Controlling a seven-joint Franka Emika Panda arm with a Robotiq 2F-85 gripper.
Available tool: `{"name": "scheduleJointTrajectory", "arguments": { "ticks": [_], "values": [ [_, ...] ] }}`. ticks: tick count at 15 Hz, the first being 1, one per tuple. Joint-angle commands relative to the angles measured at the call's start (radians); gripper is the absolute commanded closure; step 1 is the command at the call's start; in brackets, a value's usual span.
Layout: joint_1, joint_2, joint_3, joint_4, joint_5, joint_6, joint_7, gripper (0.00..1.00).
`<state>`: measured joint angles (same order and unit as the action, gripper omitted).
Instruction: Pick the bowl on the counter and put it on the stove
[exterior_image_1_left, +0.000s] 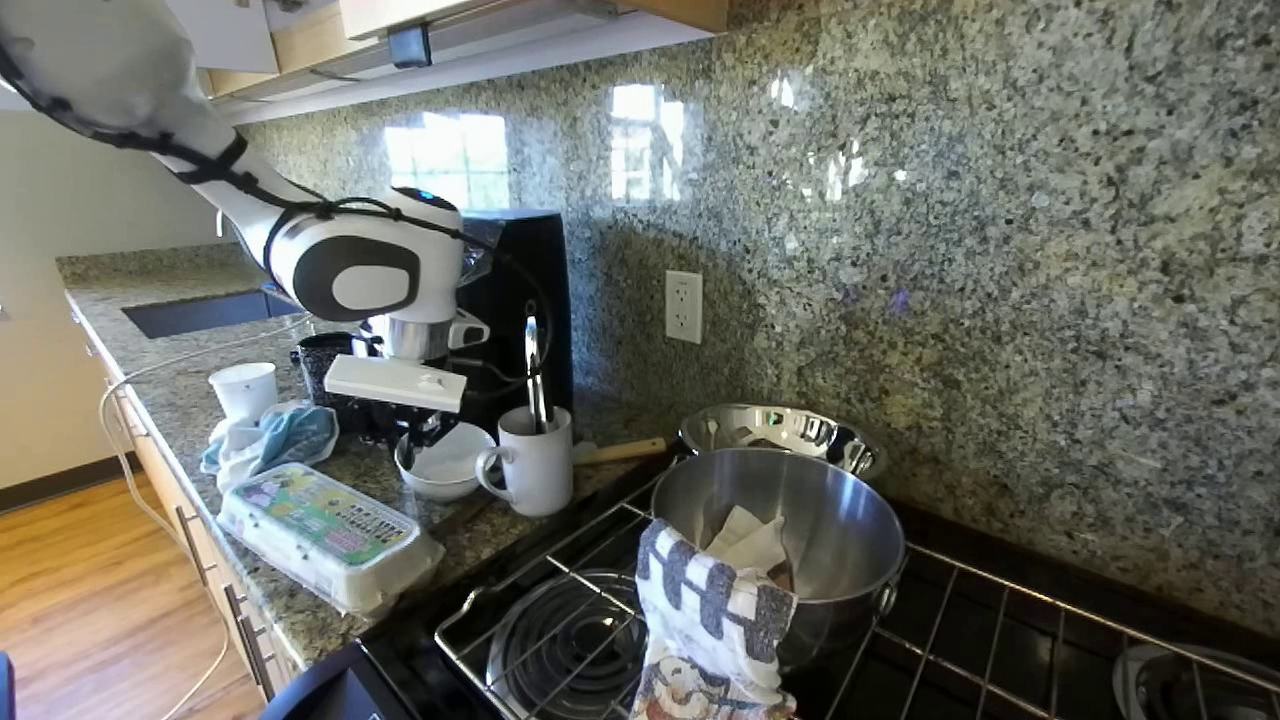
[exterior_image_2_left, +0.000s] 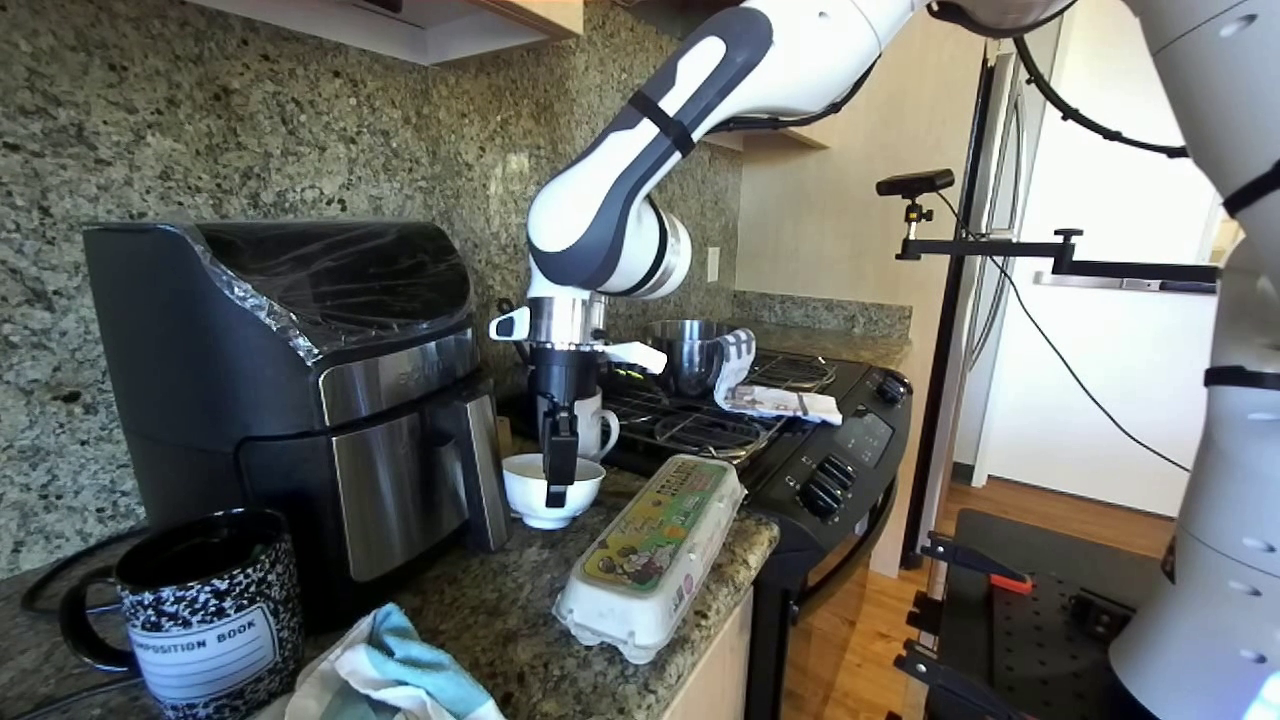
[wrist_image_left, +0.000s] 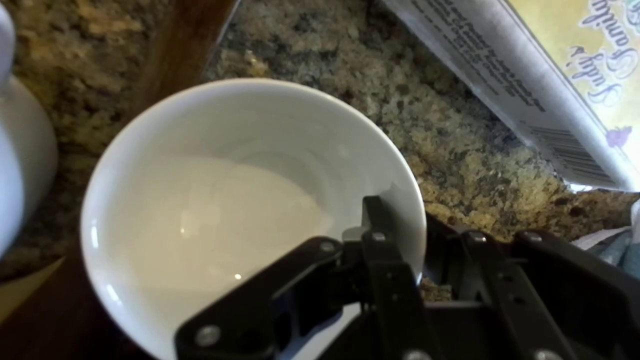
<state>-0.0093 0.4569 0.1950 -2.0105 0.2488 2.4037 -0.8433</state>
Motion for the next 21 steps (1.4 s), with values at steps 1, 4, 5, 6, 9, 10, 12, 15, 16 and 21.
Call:
{"name": "scheduleJointTrajectory", "arguments": {
  "ticks": [1, 4, 5, 6, 9, 10, 12, 15, 16, 21],
  "values": [
    [-0.011, -0.006, 0.012, -0.019, -0.012, 0.007, 0.001, 0.95],
    [-0.013, -0.006, 0.013, -0.019, -0.01, 0.004, 0.0, 0.95],
    [-0.013, -0.01, 0.011, -0.018, -0.011, 0.001, 0.001, 0.95],
    [-0.015, -0.021, 0.01, -0.02, -0.012, -0.002, 0.003, 0.95],
    [-0.027, -0.056, 0.008, -0.021, -0.008, -0.036, 0.0, 0.95],
    [-0.033, -0.067, 0.009, -0.02, -0.005, -0.05, -0.002, 0.95],
    [-0.039, -0.086, 0.007, -0.016, -0.002, -0.083, -0.006, 0.95],
    [-0.047, -0.108, 0.003, -0.002, 0.005, -0.143, -0.013, 0.95],
    [-0.046, -0.112, 0.0, 0.003, 0.005, -0.16, -0.011, 0.95],
    [-0.036, -0.116, -0.005, 0.023, 0.002, -0.216, -0.018, 0.95]
  ]
}}
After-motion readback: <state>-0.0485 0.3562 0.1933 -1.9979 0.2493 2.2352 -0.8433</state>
